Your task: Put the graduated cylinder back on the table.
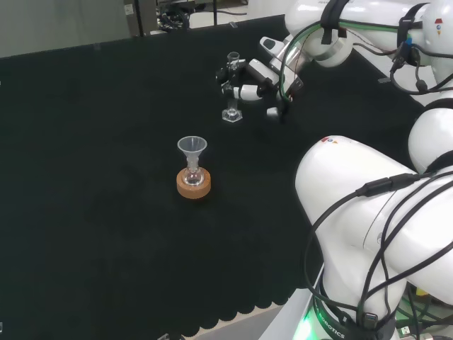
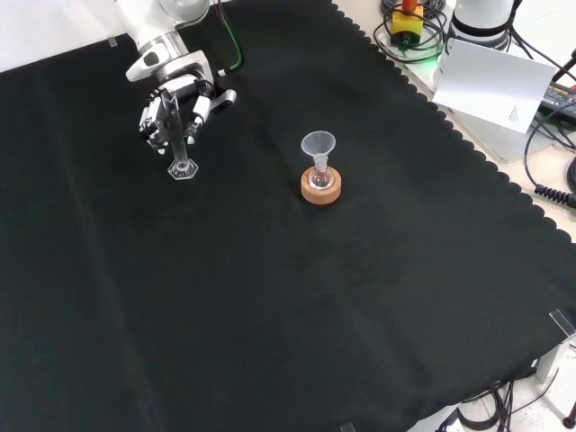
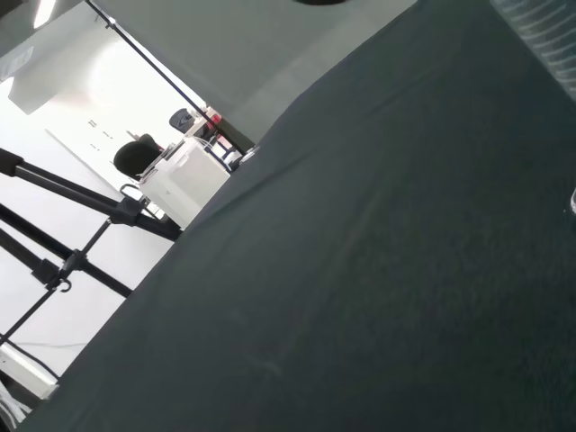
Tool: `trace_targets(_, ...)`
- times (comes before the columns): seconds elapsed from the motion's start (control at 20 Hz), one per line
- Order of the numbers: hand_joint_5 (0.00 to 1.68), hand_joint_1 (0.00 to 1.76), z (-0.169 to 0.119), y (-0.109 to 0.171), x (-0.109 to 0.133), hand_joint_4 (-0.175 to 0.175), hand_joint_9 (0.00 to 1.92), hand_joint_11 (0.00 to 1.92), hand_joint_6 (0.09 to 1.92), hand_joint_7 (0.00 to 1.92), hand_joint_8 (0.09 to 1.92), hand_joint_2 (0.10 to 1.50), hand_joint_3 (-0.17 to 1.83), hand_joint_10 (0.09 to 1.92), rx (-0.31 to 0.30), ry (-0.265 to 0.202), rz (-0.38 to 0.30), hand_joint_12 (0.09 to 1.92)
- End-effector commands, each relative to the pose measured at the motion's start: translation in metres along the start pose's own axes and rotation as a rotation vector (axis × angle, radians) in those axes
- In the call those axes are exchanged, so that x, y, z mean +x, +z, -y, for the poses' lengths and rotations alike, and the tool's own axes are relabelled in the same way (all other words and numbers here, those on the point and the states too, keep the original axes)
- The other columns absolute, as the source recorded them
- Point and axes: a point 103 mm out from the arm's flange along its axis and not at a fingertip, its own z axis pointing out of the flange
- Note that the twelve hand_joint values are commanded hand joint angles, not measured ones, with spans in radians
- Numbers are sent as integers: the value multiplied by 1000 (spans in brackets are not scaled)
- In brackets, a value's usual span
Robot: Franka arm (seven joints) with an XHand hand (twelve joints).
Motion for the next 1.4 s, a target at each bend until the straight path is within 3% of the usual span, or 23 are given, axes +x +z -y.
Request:
trace_targets(0.05, 534, 983, -1, -6, 6, -72, 973, 540, 598, 620, 620, 1051, -175, 87, 15, 3, -3, 1247)
trace_targets(0.4, 345, 935, -9, -24, 22, -85, 718, 278, 343, 295, 669, 1020, -175, 87, 26, -11, 69, 1362)
trace_targets(0.65, 323, 915, -13, -54, 42, -86, 583, 132, 195, 136, 685, 1006, -175, 87, -31, -12, 138, 1404)
trace_targets(1.05, 312, 891, 0, -104, 85, -87, 511, 43, 111, 58, 687, 999, -175, 87, -60, -9, 273, 1417)
trace_targets(1.4, 314, 885, 21, -140, 137, -87, 508, 26, 99, 55, 689, 999, -175, 87, -64, -43, 391, 1421)
